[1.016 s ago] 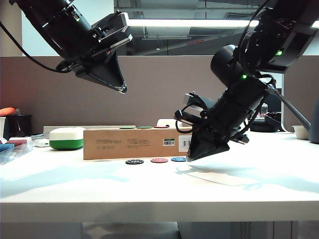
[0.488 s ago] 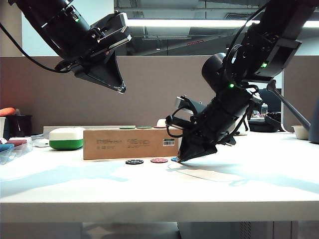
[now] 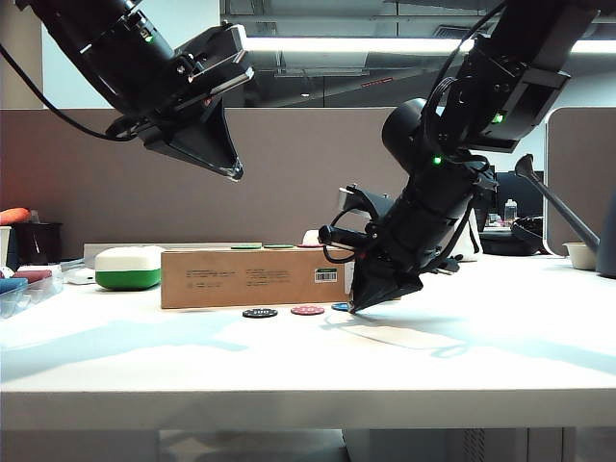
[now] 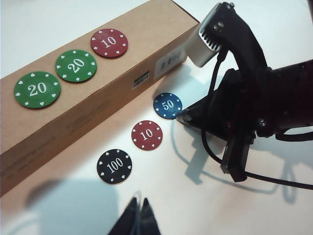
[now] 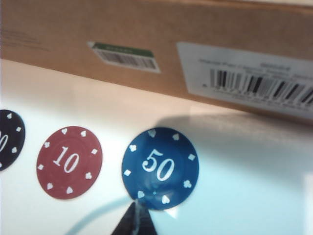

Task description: Push the chip, whose value equals the sum of all the chip values on the rectangular box, forward next to the box.

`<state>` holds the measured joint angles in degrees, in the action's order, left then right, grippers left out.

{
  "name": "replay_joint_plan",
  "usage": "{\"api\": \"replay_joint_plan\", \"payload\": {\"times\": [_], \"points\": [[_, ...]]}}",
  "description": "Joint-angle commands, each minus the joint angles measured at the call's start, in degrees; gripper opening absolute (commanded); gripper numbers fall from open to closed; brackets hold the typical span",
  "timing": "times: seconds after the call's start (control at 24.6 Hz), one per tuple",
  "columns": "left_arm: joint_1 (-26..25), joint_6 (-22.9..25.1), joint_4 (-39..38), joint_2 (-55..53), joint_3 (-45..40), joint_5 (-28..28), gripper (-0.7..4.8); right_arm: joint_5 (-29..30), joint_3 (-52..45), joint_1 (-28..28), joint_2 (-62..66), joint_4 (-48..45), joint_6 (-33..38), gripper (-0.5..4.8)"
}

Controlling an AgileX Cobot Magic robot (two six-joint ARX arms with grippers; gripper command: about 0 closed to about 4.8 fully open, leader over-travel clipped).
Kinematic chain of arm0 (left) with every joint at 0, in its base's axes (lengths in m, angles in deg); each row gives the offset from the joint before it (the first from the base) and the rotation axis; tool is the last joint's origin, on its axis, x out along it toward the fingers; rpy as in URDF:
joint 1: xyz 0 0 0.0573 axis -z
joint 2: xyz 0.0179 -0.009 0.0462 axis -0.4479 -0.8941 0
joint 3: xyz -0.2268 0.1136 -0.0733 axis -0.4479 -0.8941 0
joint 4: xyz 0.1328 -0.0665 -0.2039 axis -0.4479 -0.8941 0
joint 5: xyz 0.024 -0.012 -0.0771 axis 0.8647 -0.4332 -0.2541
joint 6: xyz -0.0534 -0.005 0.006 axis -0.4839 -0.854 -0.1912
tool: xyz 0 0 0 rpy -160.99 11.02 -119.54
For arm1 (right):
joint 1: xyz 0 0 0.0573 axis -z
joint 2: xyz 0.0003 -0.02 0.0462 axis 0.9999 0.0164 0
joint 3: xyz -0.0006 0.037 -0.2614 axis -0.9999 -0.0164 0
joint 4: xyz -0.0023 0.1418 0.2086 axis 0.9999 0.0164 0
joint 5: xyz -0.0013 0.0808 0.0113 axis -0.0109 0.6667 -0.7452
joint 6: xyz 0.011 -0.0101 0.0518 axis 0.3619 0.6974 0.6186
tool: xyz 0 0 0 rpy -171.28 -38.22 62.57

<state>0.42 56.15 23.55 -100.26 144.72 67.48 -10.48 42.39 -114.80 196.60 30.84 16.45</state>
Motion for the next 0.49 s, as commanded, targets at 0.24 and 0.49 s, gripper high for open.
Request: {"api": "replay_joint_plan", "payload": {"times": [0.24,0.49], "points": [[0.04,-0.15,0.72,0.17,0.2,-0.11,-0.05,-1.27,-0.22,0.04,1.99,-0.02,-0.74,-0.06],[0.04,-0.15,0.72,0.17,0.2,-0.11,-0.05,-2.75,-0.13,0.04,2.58,-0.61,-0.79,-0.06]]}}
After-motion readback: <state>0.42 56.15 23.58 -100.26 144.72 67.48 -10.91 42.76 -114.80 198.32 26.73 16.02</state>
